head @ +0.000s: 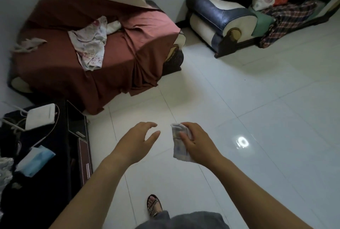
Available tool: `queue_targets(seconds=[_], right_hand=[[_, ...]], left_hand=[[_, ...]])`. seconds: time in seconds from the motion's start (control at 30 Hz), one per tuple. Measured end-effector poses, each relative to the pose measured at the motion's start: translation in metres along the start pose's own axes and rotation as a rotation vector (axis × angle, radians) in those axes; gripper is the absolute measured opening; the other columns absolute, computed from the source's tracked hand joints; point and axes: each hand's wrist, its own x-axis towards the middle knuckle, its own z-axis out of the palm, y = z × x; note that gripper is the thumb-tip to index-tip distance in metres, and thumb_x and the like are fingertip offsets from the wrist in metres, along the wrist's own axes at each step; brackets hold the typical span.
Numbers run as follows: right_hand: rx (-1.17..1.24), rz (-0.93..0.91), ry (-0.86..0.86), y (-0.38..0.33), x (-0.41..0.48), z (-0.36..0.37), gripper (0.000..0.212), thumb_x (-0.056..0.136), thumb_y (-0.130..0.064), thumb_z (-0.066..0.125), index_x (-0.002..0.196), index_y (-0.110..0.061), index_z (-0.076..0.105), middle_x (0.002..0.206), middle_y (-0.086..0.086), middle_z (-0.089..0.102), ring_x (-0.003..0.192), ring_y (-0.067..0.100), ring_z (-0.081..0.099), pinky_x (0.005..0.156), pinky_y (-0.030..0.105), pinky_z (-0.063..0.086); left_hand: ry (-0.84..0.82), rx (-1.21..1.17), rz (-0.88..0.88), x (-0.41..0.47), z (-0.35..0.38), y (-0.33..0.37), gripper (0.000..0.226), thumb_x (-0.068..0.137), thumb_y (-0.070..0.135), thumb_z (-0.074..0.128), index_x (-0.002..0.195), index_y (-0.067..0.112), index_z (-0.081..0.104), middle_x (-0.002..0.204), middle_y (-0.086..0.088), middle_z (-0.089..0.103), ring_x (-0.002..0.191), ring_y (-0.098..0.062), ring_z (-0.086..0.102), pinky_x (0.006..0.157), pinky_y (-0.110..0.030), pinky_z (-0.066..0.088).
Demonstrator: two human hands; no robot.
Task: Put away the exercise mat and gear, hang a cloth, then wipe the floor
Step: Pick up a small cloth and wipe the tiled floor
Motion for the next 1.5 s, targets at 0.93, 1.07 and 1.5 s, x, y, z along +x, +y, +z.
queue_targets(seconds=[0.93, 1.07, 1.5], right_hand=[[0.024, 0.411, 0.286, 0.112, 0.434, -0.098, 0.029, 0.097, -0.03, 0.041, 0.123, -0.021, 0.05, 0.124, 0.0, 0.051, 0.111, 0.015, 0.049, 0.094, 0.03, 0.04], [-0.009, 0.529, 0.357, 0.157, 0.466, -0.093, 0.029, 0.096, -0.03, 0.042, 0.124, -0.024, 0.05, 0.126, 0.0, 0.051, 0.112, 0.016, 0.049, 0.094, 0.031, 0.041], [-0.02, 0.689, 0.592, 0.487, 0.567, 0.118, 0.028, 0.095, -0.027, 0.044, 0.123, -0.023, 0.05, 0.125, -0.001, 0.051, 0.11, 0.012, 0.048, 0.085, 0.024, 0.036]], left_hand=[[-0.285, 0.149, 0.36, 0.529, -0.07, 0.036, 0.042, 0.095, 0.038, 0.046, 0.132, 0.019, 0.048, 0.133, -0.001, 0.05, 0.121, -0.017, 0.048, 0.1, -0.029, 0.037], [-0.346, 0.192, 0.474, 0.601, -0.048, 0.034, 0.042, 0.095, 0.039, 0.045, 0.132, 0.019, 0.047, 0.134, 0.0, 0.051, 0.123, -0.018, 0.048, 0.098, -0.029, 0.038], [-0.37, 0.293, 0.595, 0.824, 0.26, -0.136, 0.044, 0.096, 0.04, 0.041, 0.136, 0.023, 0.04, 0.141, 0.001, 0.042, 0.123, -0.022, 0.046, 0.096, -0.035, 0.042]])
